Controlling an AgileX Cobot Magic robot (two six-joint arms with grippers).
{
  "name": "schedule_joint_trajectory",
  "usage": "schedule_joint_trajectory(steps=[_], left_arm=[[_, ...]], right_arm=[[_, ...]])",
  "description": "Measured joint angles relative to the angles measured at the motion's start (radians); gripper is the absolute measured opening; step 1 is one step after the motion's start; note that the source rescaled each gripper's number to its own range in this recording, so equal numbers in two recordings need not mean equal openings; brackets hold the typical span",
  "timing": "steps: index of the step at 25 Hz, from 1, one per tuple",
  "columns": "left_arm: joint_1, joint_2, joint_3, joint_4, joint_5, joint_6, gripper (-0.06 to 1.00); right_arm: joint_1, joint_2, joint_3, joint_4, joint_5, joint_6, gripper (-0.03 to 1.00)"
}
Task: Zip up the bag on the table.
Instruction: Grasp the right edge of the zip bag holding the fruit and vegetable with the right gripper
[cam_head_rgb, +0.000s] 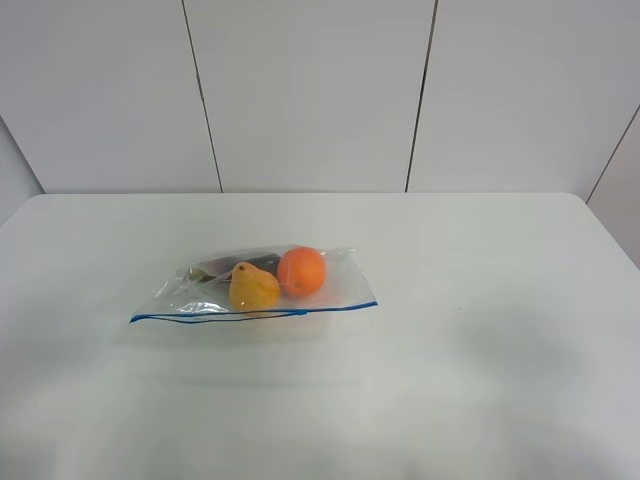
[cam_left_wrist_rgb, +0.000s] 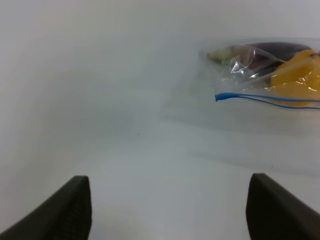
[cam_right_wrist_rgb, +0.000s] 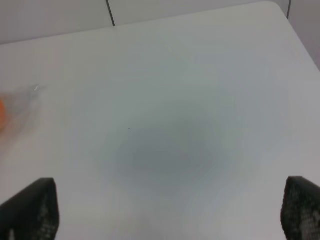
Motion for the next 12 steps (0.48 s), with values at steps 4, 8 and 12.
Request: schedule_joint_trajectory(steps=[4, 8, 12], left_arm=[[0.0, 0.0, 0.0, 0.0, 0.0, 0.0, 1.0], [0.0, 0.0, 0.0, 0.0, 0.0, 0.0, 1.0], [0.0, 0.0, 0.0, 0.0, 0.0, 0.0, 1.0]], right_arm=[[0.0, 0.0, 0.0, 0.001, 0.006, 0.0, 1.0], [0.0, 0.0, -0.021, 0.001, 0.014, 0.0, 1.0], [0.0, 0.0, -0.064, 0.019, -0.02, 0.0, 1.0]])
